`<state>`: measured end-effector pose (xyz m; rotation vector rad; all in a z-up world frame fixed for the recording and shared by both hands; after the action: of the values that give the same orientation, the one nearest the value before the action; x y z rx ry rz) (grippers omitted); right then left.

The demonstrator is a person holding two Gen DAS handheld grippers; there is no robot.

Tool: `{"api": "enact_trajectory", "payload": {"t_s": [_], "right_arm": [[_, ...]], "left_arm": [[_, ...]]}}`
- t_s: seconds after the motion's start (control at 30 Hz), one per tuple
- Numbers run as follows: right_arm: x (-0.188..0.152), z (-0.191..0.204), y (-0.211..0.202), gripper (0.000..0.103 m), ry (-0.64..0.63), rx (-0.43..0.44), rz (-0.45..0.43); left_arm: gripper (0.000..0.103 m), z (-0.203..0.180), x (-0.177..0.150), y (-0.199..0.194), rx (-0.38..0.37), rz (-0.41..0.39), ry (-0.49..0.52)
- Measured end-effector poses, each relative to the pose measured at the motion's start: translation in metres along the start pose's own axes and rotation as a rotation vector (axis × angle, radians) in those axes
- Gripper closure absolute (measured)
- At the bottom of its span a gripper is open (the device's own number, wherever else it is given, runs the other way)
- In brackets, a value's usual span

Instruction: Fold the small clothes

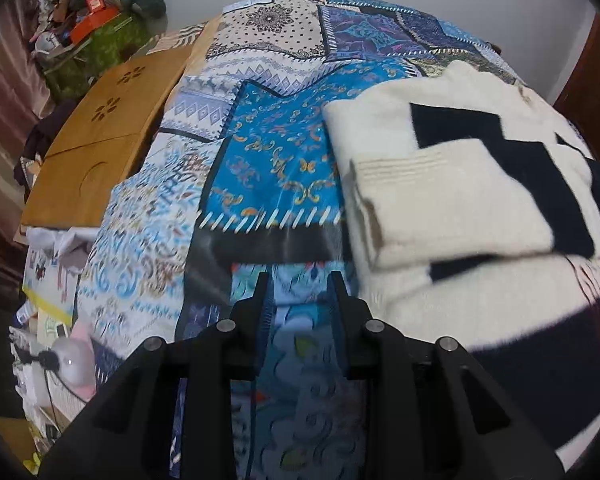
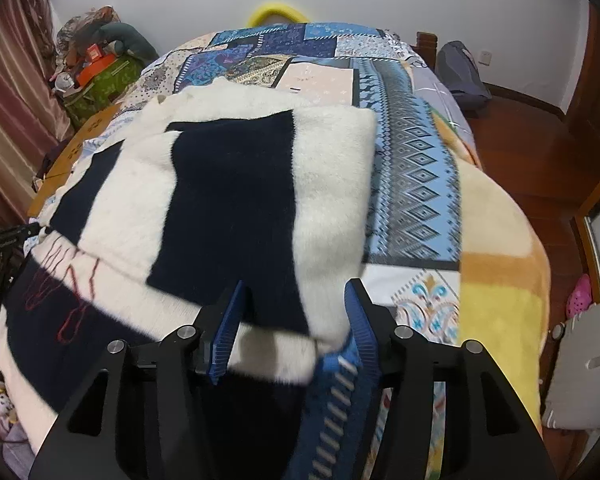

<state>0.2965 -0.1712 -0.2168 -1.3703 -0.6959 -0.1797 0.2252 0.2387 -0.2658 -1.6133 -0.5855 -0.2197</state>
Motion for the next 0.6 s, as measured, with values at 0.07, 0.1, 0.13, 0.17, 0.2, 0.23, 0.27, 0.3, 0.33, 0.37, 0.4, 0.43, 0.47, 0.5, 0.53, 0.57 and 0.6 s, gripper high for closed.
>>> {"api": "enact_trajectory", "payload": {"t_s": [0.07,0.1,0.13,0.17,0.2,0.23,0.27,0.3,0.33,0.37,0.4,0.43,0.47,0.5,0.53,0.57,0.6], "right_arm": [[-0.003,-0.001,-0.011,0.052,-0.006,-0.002,-0.013],[-0.005,-0.001,-0.018,0.05,-0.011,-0.003,-0.022],[-0.006,0.001,-0.022,0.047,-0.023,0.001,-0.026],[-0.009,0.002,-0.028,0.045,-0.032,-0.001,-0.035],[-0.012,0.003,-0.032,0.043,-0.039,-0.001,-0.042],[-0.016,0.004,-0.036,0.042,-0.045,0.0,-0.046],[-0.019,0.007,-0.038,0.042,-0.047,0.004,-0.045],[-0.023,0.009,-0.038,0.042,-0.048,0.012,-0.04],[-0.029,0.01,-0.038,0.042,-0.045,0.028,-0.03],[-0.034,0.012,-0.037,0.042,-0.042,0.035,-0.021],[-0.041,0.014,-0.035,0.042,-0.041,0.044,-0.005],[-0.046,0.016,-0.034,0.042,-0.04,0.052,0.009],[-0.053,0.017,-0.031,0.042,-0.041,0.06,0.023],[-0.059,0.019,-0.03,0.042,-0.042,0.067,0.038],[-0.066,0.021,-0.028,0.042,-0.047,0.074,0.052],[-0.073,0.023,-0.028,0.042,-0.052,0.08,0.063],[-0.077,0.025,-0.029,0.042,-0.051,0.087,0.064]], "left_arm": [[0.074,-0.001,-0.006,-0.014,-0.014,-0.014,-0.003],[0.068,-0.002,-0.008,-0.019,-0.023,-0.019,-0.008],[0.057,-0.003,-0.01,-0.025,-0.036,-0.024,-0.018],[0.051,-0.004,-0.014,-0.033,-0.053,-0.031,-0.035],[0.047,-0.004,-0.017,-0.038,-0.061,-0.037,-0.048],[0.047,-0.006,-0.02,-0.043,-0.069,-0.042,-0.057],[0.047,-0.009,-0.024,-0.047,-0.083,-0.041,-0.062],[0.047,-0.012,-0.03,-0.05,-0.096,-0.034,-0.063],[0.047,-0.015,-0.033,-0.05,-0.103,-0.028,-0.064],[0.047,-0.018,-0.039,-0.05,-0.115,-0.016,-0.061],[0.047,-0.022,-0.046,-0.05,-0.126,-0.001,-0.058],[0.047,-0.025,-0.052,-0.049,-0.134,0.013,-0.055],[0.047,-0.03,-0.061,-0.047,-0.142,0.032,-0.051],[0.047,-0.031,-0.067,-0.045,-0.147,0.045,-0.047],[0.046,-0.033,-0.072,-0.044,-0.149,0.053,-0.042],[0.046,-0.036,-0.078,-0.044,-0.148,0.048,-0.039],[0.046,-0.037,-0.081,-0.044,-0.144,0.045,-0.041]]}}
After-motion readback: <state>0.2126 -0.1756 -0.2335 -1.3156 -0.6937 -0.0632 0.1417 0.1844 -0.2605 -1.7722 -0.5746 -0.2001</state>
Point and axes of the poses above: each gripper's, at about its wrist camera, not at the fingertips, and y roughly the way its jaws point, z to its left, x to its top, the point moved 5 cm from there along y, roughly the way its jaws point, and after that the axes turned 9 degrees about -x, right-handed, at the moved point
